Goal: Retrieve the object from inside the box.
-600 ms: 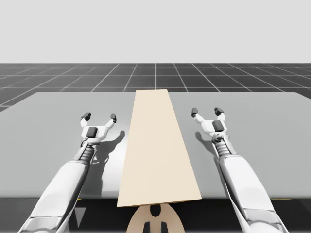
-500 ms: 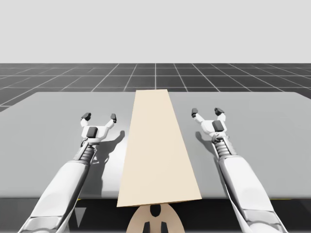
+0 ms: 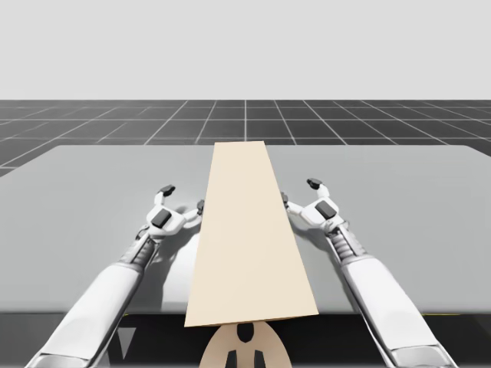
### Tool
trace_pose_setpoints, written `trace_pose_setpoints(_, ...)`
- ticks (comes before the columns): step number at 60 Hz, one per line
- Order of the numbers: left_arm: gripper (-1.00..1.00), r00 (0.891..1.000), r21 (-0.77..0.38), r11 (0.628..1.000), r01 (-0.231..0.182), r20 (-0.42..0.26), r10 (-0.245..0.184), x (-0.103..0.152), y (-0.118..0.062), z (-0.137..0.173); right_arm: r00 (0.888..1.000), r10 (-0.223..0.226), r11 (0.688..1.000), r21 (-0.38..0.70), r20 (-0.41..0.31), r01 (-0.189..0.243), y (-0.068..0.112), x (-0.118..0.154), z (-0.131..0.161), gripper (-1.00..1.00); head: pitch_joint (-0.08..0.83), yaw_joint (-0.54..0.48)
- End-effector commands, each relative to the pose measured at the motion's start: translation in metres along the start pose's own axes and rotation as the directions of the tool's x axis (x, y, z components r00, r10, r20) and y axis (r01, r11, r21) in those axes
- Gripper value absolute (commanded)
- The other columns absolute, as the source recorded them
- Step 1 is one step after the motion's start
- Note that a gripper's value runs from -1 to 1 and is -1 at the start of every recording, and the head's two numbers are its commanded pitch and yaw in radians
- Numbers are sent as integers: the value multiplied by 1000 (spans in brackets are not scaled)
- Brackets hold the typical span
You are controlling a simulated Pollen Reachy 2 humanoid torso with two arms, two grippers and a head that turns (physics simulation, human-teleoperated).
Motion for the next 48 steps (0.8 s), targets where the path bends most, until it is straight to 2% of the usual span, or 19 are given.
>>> trace_pose_setpoints(1,-1000,998,-240,969,52,43,-43,1,-21,12,999,-2,970,245,35,-6,27,3,7,-1000,27,-13)
trace_pose_setpoints(5,-1000,995,-315,946,80,74,-59,2,-28,18,998,17,950,311,63,-36,35,3,11,-1000,26,-14)
trace_pose_setpoints(10,-1000,992,-414,906,86,118,-40,5,-34,26,992,40,922,378,120,-83,45,4,16,-1000,26,-16)
trace_pose_setpoints(18,-1000,989,-534,841,82,148,-3,9,-39,37,987,25,869,485,157,-99,57,2,22,-1000,28,-17)
trace_pose_setpoints(20,-1000,989,-540,838,85,151,-3,9,-39,38,985,29,867,486,169,-109,59,1,22,-1000,27,-18)
trace_pose_setpoints(24,-1000,989,-557,825,93,150,-11,8,-41,39,983,7,846,523,181,-102,65,-3,21,-1000,27,-19)
trace_pose_setpoints(28,-1000,989,-556,825,104,146,-26,7,-43,38,982,22,833,540,189,-123,68,-6,21,-1000,27,-22)
trace_pose_setpoints(30,-1000,989,-560,822,105,145,-28,6,-44,38,985,-8,821,564,175,-94,69,-6,21,-1000,27,-23)
trace_pose_setpoints(32,-1000,989,-562,820,108,145,-31,6,-44,38,982,-48,815,576,184,-68,72,-9,20,-1000,27,-23)
trace_pose_setpoints(33,-1000,989,-562,820,108,145,-31,6,-44,38,980,-44,818,570,194,-76,73,-9,19,-1000,27,-22)
trace_pose_setpoints(34,-1000,989,-562,820,109,145,-32,6,-44,38,982,-40,807,586,186,-78,73,-10,19,-1000,27,-22)
trace_pose_setpoints(35,-1000,989,-563,819,108,145,-32,6,-44,38,981,-69,797,601,182,-56,74,-11,17,-1000,26,-22)
trace_pose_setpoints(37,-1000,989,-564,819,108,144,-31,6,-44,38,975,-124,809,588,183,-8,80,-14,16,-1000,26,-22)
trace_pose_setpoints(39,-1000,989,-564,819,110,145,-33,5,-44,38,977,-116,791,612,181,-19,82,-15,14,-1000,27,-23)
trace_pose_setpoints(40,-1000,989,-563,819,111,146,-34,5,-44,38,976,-143,785,620,165,10,86,-16,13,-1000,28,-25)
trace_pose_setpoints(41,-1000,989,-563,819,111,146,-34,5,-44,38,976,-149,783,621,158,19,88,-17,12,-1000,28,-26)
trace_pose_setpoints(43,-1000,989,-560,820,113,146,-36,5,-44,38,976,-140,783,623,165,7,96,-20,10,-1000,30,-29)
trace_pose_setpoints(48,-1000,988,-560,820,120,147,-44,5,-45,37,983,-135,771,636,128,23,110,-27,7,-1000,33,-30)
